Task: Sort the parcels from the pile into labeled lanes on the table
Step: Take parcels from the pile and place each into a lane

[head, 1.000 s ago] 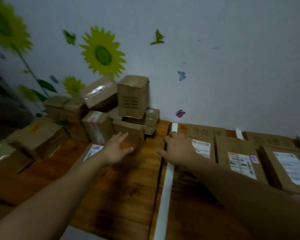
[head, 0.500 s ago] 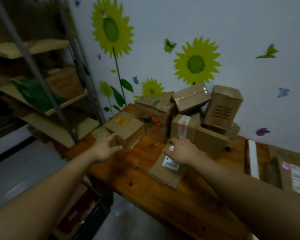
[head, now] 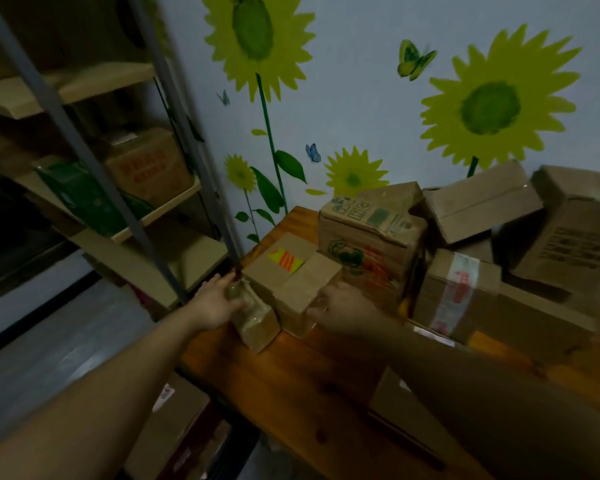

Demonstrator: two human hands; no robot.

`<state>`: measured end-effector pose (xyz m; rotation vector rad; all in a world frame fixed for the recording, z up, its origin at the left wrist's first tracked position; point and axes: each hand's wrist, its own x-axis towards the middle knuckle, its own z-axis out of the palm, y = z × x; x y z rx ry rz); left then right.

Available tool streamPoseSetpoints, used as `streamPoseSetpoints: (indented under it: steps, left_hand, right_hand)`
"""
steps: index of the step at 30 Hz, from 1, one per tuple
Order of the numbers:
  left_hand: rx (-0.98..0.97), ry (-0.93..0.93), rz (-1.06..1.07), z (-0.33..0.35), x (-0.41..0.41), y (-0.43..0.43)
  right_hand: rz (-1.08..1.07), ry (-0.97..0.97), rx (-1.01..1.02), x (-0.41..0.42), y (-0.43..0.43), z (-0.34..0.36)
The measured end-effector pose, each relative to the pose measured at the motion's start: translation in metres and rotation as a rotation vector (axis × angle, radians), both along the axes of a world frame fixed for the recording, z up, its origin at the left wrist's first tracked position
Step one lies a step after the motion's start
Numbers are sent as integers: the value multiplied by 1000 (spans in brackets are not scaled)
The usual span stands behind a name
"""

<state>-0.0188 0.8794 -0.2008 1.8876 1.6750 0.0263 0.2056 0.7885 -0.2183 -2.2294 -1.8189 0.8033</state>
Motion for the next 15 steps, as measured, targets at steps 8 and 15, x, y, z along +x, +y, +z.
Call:
streamPoseSetpoints:
  steps: [8, 15]
  left_hand:
    - [-211, -127, -11, -32, -10, 52]
    - [-382, -377, 4, -53, -34, 67]
  right_hand:
    - [-182, 463, -136, -64, 41, -43]
    - [-478, 674, -198, -118, 50, -52]
